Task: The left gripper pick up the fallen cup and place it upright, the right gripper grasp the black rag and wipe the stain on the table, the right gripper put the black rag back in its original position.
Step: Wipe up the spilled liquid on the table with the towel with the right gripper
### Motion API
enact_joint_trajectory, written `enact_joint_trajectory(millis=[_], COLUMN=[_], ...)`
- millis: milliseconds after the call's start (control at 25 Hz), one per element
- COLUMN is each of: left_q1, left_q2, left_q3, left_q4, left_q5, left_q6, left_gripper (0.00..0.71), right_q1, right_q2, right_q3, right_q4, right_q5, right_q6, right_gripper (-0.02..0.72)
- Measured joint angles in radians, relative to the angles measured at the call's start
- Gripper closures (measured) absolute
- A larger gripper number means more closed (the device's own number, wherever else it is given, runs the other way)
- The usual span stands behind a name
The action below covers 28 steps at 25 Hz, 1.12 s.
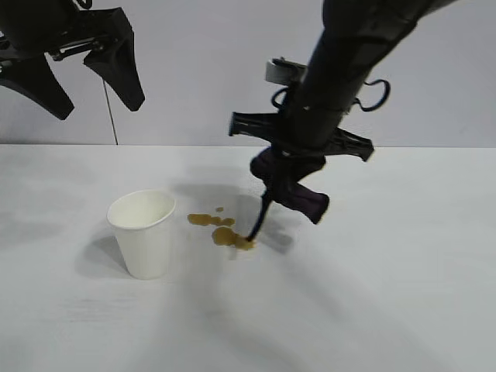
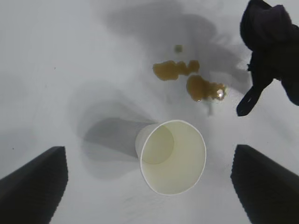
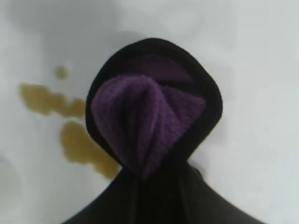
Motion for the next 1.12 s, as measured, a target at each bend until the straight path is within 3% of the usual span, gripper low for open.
enact_joint_trajectory(millis=[320,720,960,1120], left_q1=[0.0,0.0,0.0,0.0], left_q2=[0.0,0.0,0.0,0.0], left_q3=[0.0,0.0,0.0,0.0], left_q4=[0.0,0.0,0.0,0.0], left_q5=[0.0,0.0,0.0,0.0], left_q6=[0.0,0.0,0.0,0.0], left_gripper=[0.025,0.025,0.025,0.025], right_q1=[0.077,0.089,0.092,0.086], right_q2=[0.187,0.318,0.32,0.315], right_q3=[-0.176,-0.304,-0.315,-0.315], right_q4=[0.001,-0.008,-0.155,-0.183], right_q5=[0.011,0.072,0.135,0.174], right_q6=[-0.004,-0.005,0.046,0.062], right_gripper=[0.61,0.61,0.61,0.61])
